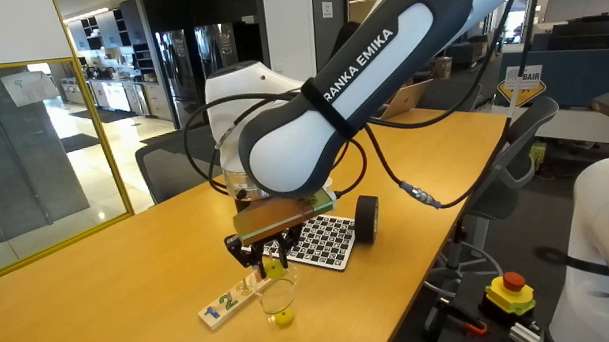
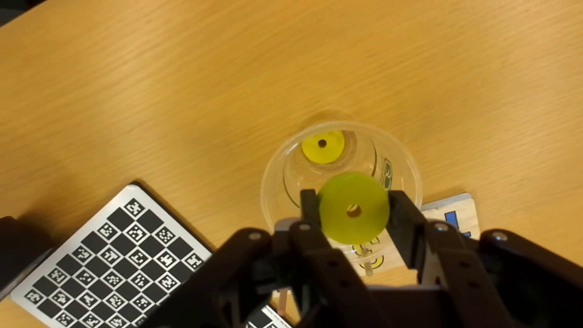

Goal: Pick up the yellow objects from the table and put them in the colorless cup, then pick up the orange objects from the table and put them in the white cup

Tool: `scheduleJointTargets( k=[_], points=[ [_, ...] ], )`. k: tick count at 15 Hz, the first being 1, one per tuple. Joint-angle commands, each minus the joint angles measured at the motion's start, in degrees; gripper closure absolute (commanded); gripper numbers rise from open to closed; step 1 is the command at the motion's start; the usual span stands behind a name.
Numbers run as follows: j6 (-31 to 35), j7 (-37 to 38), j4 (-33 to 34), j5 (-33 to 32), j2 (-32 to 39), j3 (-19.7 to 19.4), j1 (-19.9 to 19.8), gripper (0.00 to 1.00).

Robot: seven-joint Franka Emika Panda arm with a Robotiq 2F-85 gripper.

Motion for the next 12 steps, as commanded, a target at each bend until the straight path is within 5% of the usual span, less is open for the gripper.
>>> scheduleJointTargets(
  k=[1, 11, 12],
  points=[
    [1.6, -0.5, -0.8, 1.4, -0.6, 1.2, -2.2, 0.8],
    [2.4, -1.0, 0.7, 2.5, 2.3, 1.4, -2.8, 0.8],
    [2.4, -0.9, 0.7, 2.8, 2.4, 1.4, -2.8, 0.33]
  ],
)
